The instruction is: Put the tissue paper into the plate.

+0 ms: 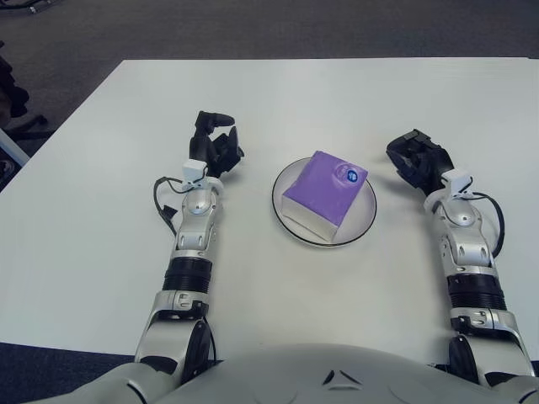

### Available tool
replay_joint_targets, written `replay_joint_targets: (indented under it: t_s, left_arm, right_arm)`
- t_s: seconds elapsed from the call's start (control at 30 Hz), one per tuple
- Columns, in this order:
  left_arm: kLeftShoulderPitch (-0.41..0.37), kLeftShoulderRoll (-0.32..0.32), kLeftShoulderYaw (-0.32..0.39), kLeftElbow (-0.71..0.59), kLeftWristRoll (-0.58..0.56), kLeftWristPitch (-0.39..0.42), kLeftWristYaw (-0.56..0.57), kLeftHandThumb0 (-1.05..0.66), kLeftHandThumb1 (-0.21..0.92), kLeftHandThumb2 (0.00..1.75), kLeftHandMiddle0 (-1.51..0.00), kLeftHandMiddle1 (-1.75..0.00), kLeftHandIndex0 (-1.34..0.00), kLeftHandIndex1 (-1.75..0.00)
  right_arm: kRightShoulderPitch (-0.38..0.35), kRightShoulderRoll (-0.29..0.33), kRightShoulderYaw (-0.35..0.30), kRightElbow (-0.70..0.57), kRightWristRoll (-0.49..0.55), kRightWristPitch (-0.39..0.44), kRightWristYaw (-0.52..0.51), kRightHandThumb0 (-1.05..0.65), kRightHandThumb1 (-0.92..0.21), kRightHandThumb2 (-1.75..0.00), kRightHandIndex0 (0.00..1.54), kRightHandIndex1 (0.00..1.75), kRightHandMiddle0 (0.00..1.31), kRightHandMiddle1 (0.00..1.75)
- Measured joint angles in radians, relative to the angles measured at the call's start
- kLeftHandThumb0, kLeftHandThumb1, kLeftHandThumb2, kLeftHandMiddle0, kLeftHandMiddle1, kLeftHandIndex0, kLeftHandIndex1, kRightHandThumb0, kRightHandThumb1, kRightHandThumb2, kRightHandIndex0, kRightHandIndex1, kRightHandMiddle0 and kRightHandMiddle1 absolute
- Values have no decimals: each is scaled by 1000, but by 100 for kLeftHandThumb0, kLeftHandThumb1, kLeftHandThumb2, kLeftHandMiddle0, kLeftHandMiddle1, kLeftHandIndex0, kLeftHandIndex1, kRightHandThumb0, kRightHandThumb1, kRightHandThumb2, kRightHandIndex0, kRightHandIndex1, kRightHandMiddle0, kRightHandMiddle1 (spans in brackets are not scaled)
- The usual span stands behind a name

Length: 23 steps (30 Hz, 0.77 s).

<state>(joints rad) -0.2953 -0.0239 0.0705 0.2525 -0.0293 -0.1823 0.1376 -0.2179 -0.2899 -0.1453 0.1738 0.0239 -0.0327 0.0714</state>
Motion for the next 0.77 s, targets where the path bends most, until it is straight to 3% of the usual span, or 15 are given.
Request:
replay_joint_targets:
  t_s: [0.77]
  left_arm:
    - [10, 0, 0, -11, 0, -1, -3, -37, 75, 74, -87, -175, -31, -175]
  right_arm:
    - [-19, 1, 28, 95, -36, -74, -53, 0, -52, -100, 50, 163, 36, 163]
